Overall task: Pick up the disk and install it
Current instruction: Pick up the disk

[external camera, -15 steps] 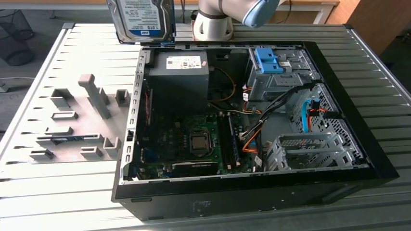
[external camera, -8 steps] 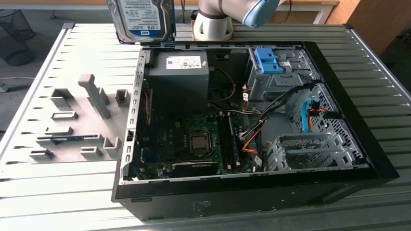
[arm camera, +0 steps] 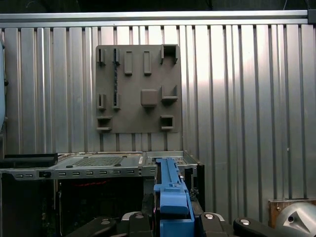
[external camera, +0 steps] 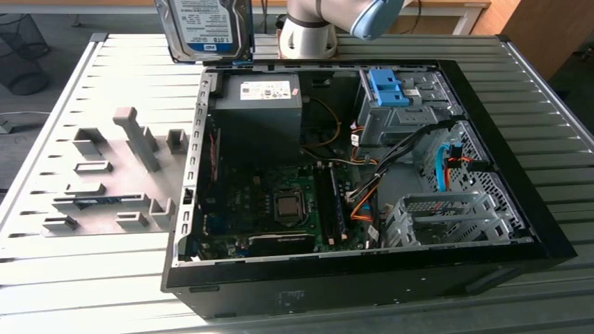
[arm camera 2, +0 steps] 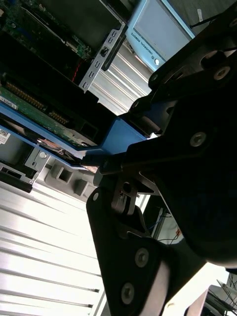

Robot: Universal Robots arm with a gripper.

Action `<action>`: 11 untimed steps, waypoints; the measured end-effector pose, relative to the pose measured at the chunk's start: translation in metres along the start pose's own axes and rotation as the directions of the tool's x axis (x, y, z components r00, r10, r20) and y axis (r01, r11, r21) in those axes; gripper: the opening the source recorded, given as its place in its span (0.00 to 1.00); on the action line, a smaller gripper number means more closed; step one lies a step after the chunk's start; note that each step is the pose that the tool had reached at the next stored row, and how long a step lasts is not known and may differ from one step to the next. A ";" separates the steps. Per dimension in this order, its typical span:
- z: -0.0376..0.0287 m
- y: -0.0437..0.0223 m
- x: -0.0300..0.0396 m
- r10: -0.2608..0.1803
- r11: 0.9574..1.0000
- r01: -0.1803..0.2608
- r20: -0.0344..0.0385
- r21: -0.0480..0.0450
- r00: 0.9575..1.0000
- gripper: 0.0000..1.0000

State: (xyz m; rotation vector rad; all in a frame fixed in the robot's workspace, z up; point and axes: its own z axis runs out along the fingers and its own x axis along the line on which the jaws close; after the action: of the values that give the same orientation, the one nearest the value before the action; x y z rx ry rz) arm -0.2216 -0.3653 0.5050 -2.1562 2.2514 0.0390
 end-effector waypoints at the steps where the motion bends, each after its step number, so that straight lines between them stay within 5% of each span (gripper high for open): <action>1: 0.0000 0.0000 0.0000 0.000 1.000 0.000 0.000 0.000 1.000 0.37; 11: 0.0000 -0.0011 0.0000 0.000 1.000 0.000 0.000 0.000 1.000 0.37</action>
State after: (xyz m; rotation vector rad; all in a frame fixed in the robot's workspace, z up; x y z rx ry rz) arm -0.2205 -0.3653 0.5050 -2.1563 2.2514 0.0389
